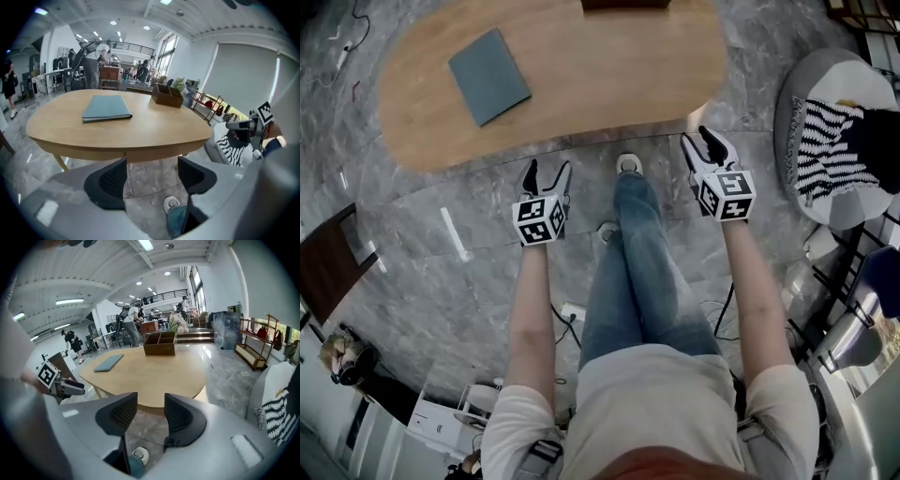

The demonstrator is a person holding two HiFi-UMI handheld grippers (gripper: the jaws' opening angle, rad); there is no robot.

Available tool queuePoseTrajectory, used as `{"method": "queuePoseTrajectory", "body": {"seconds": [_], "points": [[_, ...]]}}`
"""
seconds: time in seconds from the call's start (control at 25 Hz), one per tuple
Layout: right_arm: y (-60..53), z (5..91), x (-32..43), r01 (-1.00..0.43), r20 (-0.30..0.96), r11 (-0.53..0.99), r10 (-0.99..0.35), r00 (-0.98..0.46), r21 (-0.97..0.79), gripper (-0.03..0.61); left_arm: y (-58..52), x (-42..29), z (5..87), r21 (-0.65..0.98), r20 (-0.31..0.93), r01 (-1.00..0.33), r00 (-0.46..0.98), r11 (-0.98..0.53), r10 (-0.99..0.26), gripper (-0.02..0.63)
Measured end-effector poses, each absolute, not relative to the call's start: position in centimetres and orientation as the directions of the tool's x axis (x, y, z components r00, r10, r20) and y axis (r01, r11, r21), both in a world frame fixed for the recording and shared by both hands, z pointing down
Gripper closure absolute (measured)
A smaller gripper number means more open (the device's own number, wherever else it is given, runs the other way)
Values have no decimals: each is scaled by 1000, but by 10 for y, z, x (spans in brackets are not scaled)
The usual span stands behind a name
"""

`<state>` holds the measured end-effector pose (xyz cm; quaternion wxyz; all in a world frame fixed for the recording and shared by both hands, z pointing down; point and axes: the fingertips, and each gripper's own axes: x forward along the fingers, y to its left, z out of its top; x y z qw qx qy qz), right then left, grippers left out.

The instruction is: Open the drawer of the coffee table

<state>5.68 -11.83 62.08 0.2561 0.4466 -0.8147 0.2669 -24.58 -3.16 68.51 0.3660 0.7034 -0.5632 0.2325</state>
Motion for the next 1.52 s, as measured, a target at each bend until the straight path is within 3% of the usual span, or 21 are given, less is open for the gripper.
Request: {"method": "queuePoseTrajectory", "body": {"seconds": [0.44, 0.64, 0.96, 1.32, 1.52], "points": [[-127, 721, 74, -867, 723, 476, -545, -425, -151, 288, -69, -265, 770, 217, 725, -973, 217, -82, -654, 115], [-131, 757, 84, -868, 745, 479, -530, -405, -131, 234, -87, -269, 791, 183, 720, -978, 202, -99, -664, 75], [-154, 785, 74, -851, 731, 511, -536, -423, -118, 198, -102, -270, 802, 145, 697, -983, 184, -115, -693, 57], [-166, 788, 56, -832, 708, 534, -530, -466, -147, 218, -105, -267, 799, 205, 683, -978, 175, -44, -709, 58], [-167, 788, 57, -843, 706, 515, -540, -459, -155, 232, -105, -260, 800, 196, 692, -979, 179, -56, -699, 104]]}}
